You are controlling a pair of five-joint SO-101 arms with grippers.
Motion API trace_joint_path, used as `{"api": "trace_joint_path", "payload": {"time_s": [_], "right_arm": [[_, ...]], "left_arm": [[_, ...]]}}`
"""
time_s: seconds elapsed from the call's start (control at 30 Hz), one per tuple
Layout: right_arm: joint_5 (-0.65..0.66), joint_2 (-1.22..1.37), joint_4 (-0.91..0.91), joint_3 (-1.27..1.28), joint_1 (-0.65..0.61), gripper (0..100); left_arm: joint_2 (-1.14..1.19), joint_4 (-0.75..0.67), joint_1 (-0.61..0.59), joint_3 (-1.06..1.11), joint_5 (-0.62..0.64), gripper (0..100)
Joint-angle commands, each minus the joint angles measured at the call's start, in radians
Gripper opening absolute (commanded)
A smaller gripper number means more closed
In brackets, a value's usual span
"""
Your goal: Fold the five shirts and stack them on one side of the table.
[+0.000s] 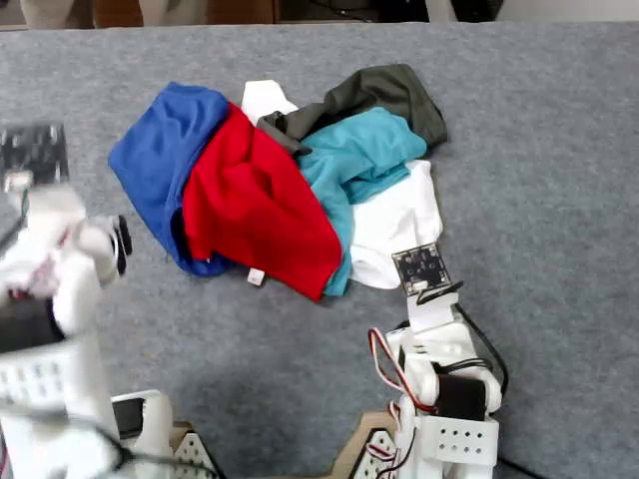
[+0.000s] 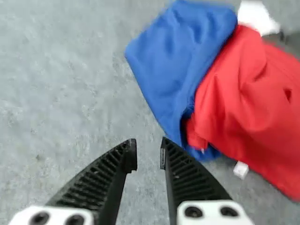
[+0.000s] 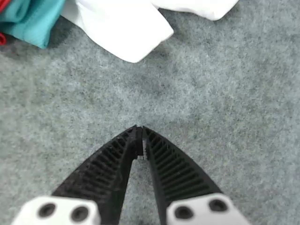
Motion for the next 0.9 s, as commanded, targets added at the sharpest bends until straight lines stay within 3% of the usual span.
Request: {"api": "trace_joint_path", "payload": {"time_s": [0.0,0.1,0.23,0.37,0.5,0.73,0.87], "right_arm": [[0.011,-0.093,0.005,0.001,-0.004,0.6],[0.011,-0.093,0.005,0.001,-0.004,0.6],[0.009,-0.093,0.005,0.001,-0.005,0.8],[0.005,-0.093,0.005,0.001,-0.005,0.6],[0.006,-0.094,-0.012,0.001,-0.008,0.8],[0.0,-0.093,-0.256,-0.051,-0.007,0.8],[-0.028,-0.044,-0.203,-0.222,-0.051,0.9]], "left_arm": [[0.137,0.049,0.048,-0.152,0.012,10],[0.237,0.054,0.092,-0.201,0.038,13],[0.369,0.051,0.141,-0.264,0.193,22],[0.489,0.055,0.138,-0.313,0.284,24],[0.561,0.055,0.132,-0.324,0.288,24],[0.602,0.054,0.101,-0.316,0.256,24],[0.61,0.052,0.017,-0.315,0.201,24]]}}
